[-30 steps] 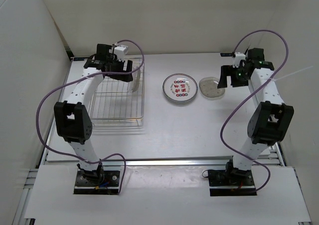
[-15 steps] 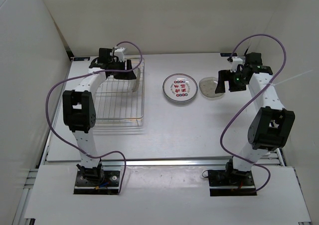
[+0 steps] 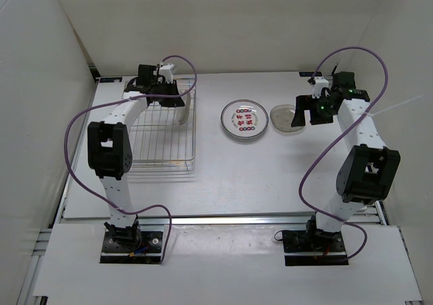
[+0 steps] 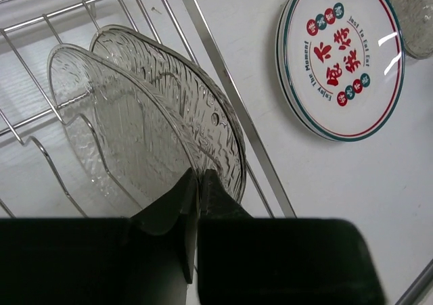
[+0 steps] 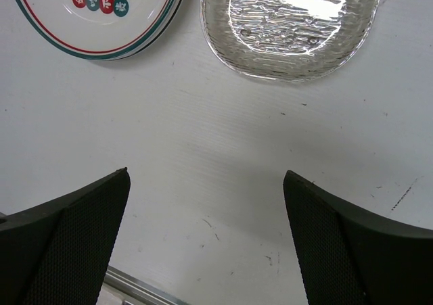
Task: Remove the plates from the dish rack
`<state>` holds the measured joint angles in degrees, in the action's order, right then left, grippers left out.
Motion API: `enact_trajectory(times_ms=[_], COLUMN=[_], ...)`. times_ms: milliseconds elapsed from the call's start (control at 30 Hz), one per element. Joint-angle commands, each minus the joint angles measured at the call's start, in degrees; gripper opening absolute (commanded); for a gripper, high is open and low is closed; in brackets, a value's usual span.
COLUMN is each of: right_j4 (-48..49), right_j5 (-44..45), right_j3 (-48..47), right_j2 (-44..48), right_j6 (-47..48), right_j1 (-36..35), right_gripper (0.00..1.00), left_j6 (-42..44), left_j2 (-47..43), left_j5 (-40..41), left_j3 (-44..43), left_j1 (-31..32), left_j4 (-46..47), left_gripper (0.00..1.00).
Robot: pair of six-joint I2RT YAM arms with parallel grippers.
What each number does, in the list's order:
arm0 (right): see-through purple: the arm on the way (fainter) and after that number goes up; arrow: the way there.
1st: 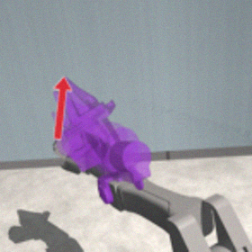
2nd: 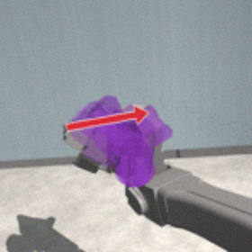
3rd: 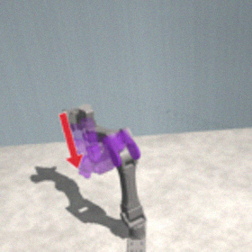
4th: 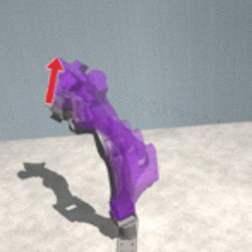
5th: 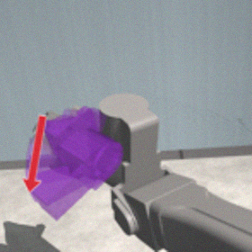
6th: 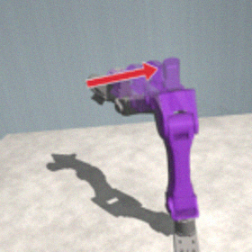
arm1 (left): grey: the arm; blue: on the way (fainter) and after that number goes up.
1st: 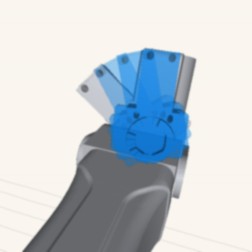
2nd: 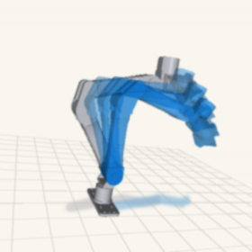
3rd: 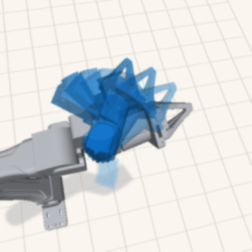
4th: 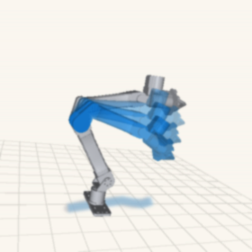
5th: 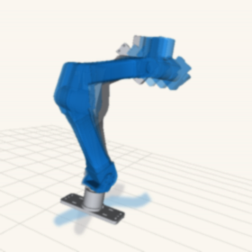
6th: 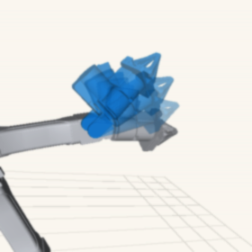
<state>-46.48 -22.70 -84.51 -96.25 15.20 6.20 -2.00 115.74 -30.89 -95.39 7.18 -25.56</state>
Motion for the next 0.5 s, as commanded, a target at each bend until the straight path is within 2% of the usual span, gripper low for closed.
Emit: enact_trajectory(times_ms=[0,33,267,467], right_j4=[1.04,1.04,0.43,-0.63], right_j5=[-1.12,-1.12,-1.12,-1.12], right_j3=[0.05,0.05,0.05,-2.58], right_j2=[1.68,1.68,2.73,2.73], right_j6=[0.18,0.18,0.18,0.18], right_j1=[-0.13,-0.13,-0.13,-0.13], right_gripper=[0.96,0.96,0.96,0.98], left_j6=[-0.11,-0.11,-0.73,7.26], left_j2=[-0.96,-1.48,-8.77,-15.27], left_j5=[0.57,0.57,5.66,7.77], left_j3=[-1.72,-2.33,-4.61,-12.00], left_j1=[0.29,0.29,0.82,0.82], left_j4=[0.43,0.43,-2.47,-13.18], left_gripper=[0.13,0.11,0.11,0.11])
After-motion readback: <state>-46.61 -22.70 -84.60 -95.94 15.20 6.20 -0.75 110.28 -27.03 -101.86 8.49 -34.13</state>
